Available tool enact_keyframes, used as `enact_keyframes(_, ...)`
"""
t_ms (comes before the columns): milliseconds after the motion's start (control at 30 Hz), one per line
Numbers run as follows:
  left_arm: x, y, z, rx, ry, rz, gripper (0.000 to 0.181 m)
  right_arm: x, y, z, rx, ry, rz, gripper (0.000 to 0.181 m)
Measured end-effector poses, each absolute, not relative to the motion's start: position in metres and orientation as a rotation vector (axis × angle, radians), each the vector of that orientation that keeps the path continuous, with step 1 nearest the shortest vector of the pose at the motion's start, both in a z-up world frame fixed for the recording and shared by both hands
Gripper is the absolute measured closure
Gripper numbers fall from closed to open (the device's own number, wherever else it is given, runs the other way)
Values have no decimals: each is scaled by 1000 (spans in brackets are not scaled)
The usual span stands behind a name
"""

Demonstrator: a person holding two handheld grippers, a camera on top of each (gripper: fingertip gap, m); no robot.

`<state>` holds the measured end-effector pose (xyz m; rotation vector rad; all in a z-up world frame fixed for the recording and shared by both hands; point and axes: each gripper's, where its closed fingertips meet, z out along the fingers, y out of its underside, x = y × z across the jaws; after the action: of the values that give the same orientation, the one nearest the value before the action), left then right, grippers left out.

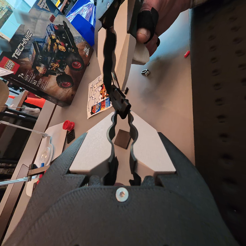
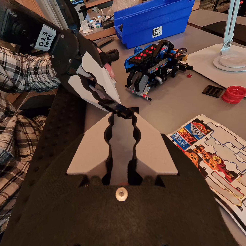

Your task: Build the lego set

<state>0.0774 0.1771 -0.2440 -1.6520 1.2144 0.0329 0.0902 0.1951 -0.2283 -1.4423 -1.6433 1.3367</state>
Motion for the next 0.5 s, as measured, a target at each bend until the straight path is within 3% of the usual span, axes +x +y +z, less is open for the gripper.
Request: enact_keyframes(500, 78, 176, -241, -1653, 1197, 3, 173, 91, 192, -229, -1340, -1703, 1172, 155)
